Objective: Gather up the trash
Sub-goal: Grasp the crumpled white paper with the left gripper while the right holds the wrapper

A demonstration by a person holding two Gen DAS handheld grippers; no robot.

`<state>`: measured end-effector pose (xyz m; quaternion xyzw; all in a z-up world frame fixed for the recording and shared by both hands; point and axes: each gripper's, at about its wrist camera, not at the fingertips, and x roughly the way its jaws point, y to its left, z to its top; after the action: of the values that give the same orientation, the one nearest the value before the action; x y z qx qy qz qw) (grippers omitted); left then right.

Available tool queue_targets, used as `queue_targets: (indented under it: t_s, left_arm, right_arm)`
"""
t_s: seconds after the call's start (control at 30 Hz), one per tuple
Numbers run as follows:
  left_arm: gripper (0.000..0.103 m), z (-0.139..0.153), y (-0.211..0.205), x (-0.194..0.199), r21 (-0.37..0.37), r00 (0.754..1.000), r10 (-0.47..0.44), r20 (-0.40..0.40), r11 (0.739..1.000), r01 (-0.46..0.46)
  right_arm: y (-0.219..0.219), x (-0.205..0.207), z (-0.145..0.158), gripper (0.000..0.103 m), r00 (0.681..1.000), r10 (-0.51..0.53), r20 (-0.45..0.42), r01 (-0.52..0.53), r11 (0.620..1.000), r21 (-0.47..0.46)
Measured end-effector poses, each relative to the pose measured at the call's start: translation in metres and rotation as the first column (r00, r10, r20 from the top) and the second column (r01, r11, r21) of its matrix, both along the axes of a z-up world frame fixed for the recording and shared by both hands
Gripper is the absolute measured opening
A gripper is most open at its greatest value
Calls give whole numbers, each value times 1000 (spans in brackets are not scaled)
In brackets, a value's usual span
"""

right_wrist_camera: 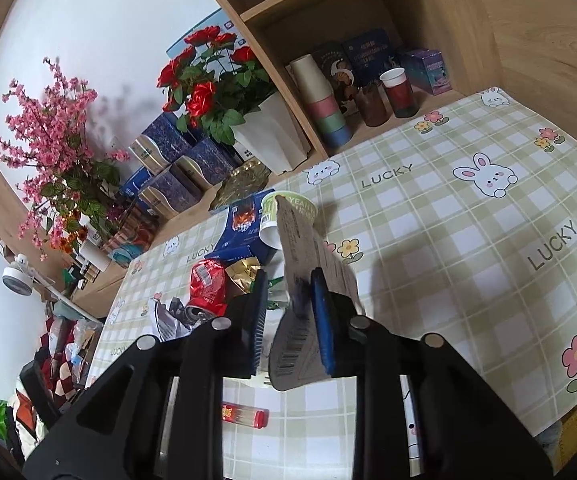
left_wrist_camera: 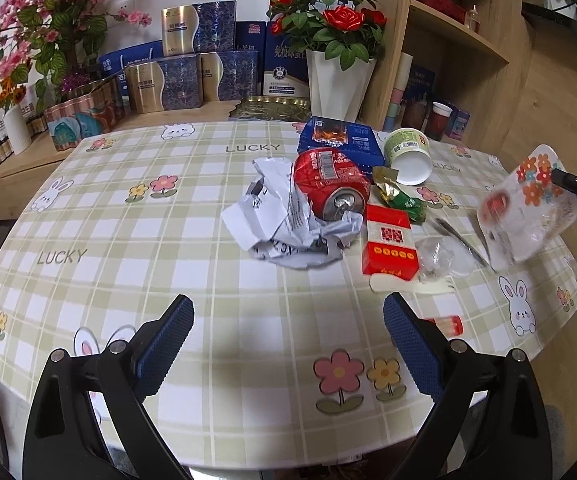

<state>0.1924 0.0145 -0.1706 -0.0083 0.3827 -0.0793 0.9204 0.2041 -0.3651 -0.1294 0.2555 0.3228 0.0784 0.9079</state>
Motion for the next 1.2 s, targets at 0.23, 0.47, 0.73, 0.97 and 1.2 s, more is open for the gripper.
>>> queue_targets:
  t_s: [0.23,0.47,0.73,0.97,1.2]
  left_arm:
    - [85,-3,9,50,-60,999,16,-33,998,-18]
    - [70,-13,7,106,-94,996,34,-83,995,-42]
    - [21,-19,5,134,-134,990,22,-137,990,-41]
    - [21,18,23,89,-169,999,2,-44,986,-9]
    - [21,53,31,19,-210,998,-69,-4,975,67]
  right_arm:
    - [-4,2,5,22,1000,-5,22,5,1000,-1]
    - [-10,2,15,21,998,-16,58,16,1000,-1]
    - [-14,-9,35,19,991,-15,135,24,998,-64]
    - [-15,-22,44,18,988,7,155,-7,1000,-4]
    - [13,-48,47,17,987,76,143,-87,994,68]
